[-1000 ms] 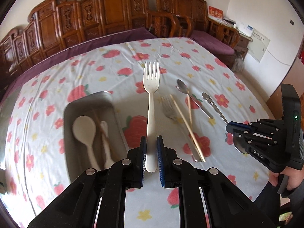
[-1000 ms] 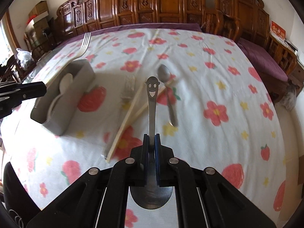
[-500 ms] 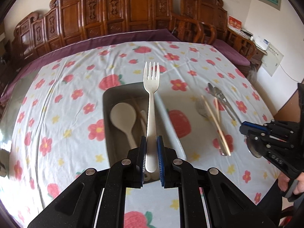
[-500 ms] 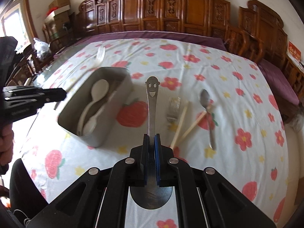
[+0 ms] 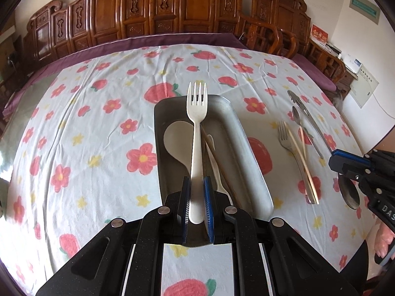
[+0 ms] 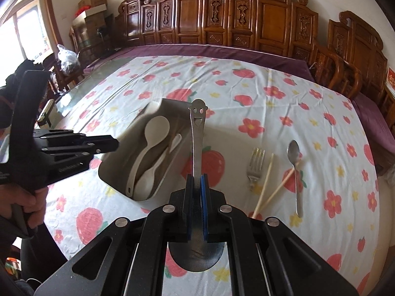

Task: Organize utensils
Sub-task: 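Carry both utensils over the grey tray and open the left gripper to drop the fork, then lower the smiley-face spoon into the tray and open the right gripper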

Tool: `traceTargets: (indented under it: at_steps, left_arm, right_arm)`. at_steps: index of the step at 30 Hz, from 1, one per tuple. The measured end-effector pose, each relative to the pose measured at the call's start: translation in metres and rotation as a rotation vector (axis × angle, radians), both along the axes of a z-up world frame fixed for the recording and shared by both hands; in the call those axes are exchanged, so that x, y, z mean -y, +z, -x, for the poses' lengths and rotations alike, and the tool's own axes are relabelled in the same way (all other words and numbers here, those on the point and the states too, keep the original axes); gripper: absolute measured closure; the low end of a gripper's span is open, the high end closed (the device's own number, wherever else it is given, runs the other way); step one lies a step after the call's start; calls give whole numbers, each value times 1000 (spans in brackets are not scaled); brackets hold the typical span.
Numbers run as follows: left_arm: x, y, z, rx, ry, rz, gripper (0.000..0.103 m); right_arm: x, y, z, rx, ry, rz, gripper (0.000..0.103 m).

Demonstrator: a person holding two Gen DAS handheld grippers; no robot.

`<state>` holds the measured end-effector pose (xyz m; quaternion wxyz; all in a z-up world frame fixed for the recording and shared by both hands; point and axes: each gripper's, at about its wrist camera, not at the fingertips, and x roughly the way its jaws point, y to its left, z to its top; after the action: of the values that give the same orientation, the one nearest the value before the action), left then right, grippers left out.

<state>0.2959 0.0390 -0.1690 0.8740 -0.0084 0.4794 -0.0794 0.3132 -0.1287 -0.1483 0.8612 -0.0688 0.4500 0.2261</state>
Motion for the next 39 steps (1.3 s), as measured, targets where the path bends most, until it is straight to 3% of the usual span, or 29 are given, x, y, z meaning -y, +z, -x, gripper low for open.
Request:
traceTargets:
  at_steps: [11,26,39]
  left_arm:
    - [-4,-5,-9,-1,12,19,92]
    - [-43,20,12,50,47,13,92]
    - [-67,28,21,74,74,13,92]
  right_arm:
    - [-22,3,-6,-6,34,-6,96]
    - [-81,-12,-34,-72,82,-73,96]
    - [-113,-31,-61,-151,5,-153,96]
